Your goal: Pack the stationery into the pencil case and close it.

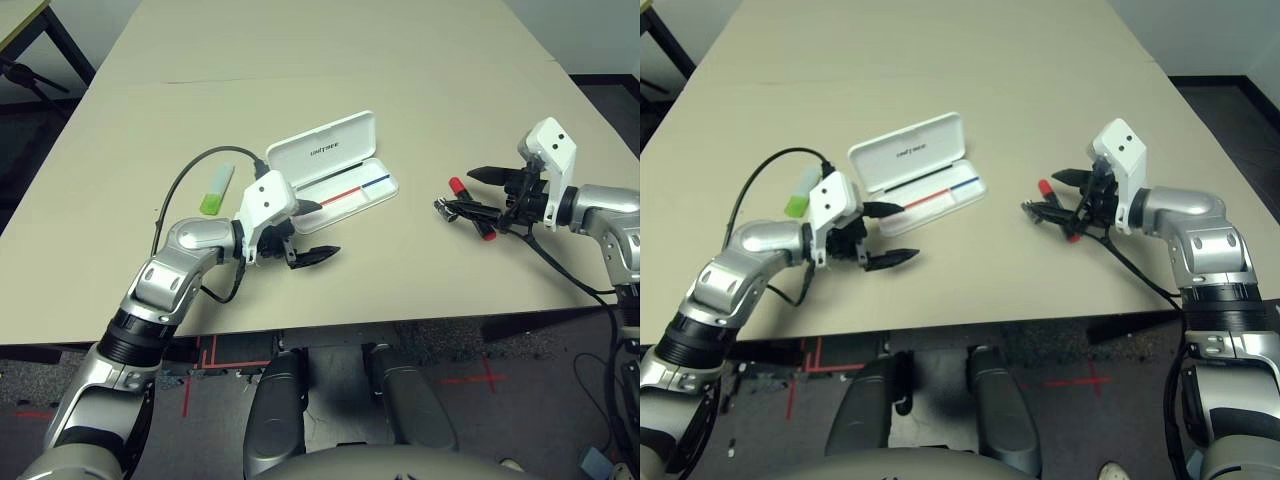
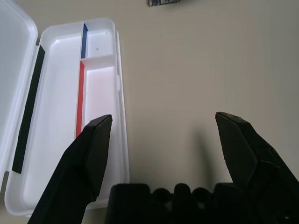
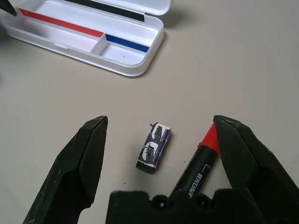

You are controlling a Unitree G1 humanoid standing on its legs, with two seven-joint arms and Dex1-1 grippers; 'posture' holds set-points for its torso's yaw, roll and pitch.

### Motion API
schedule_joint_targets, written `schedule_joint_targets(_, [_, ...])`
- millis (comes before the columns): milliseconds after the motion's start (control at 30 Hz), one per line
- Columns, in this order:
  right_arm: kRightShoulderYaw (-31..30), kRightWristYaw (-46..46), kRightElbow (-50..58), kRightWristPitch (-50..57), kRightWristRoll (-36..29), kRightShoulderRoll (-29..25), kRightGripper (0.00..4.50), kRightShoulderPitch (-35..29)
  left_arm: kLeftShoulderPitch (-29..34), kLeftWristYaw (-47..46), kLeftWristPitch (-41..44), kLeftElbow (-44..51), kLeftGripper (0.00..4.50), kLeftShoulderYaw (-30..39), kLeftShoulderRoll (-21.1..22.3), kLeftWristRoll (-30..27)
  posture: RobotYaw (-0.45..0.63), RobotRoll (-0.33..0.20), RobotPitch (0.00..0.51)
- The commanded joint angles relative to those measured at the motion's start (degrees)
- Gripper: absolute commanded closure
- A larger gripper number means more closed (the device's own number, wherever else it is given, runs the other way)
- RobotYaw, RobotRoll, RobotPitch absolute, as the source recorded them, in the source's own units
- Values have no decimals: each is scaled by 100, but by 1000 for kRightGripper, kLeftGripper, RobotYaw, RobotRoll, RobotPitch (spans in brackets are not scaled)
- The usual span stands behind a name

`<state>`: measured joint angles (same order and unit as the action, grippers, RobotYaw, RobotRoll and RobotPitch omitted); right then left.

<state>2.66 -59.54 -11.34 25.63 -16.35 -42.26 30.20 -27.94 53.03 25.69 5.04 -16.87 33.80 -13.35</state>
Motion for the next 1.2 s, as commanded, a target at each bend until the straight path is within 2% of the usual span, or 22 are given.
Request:
schedule_joint_targets(33, [-126,-8,113,57,22,18,0,-111,-201,86,137,-366,35,-322,-70,339,-115,0,197])
schedule_joint_targets(500, [-121,122,159,-56,59,105,0,-207,-507,289,473,-832,35,-467,-146,650,-132,0,195])
schedule_joint_targets(600, [-131,136,111,-112,91,147,0,-180,-519,368,575,-816,576,-468,-91,653,-131,0,193])
schedule_joint_targets(933, [-180,129,-3,-240,140,219,0,-92,-565,683,637,-857,4391,-469,136,670,-123,0,195])
schedule_joint_targets(1100, [-219,120,-24,-265,128,214,0,-81,-624,825,497,-830,4458,-465,197,734,-120,0,194])
schedule_joint_targets(1200, [-243,85,-50,-270,121,212,0,-64,-648,1071,290,-596,4458,-498,381,769,-117,0,192])
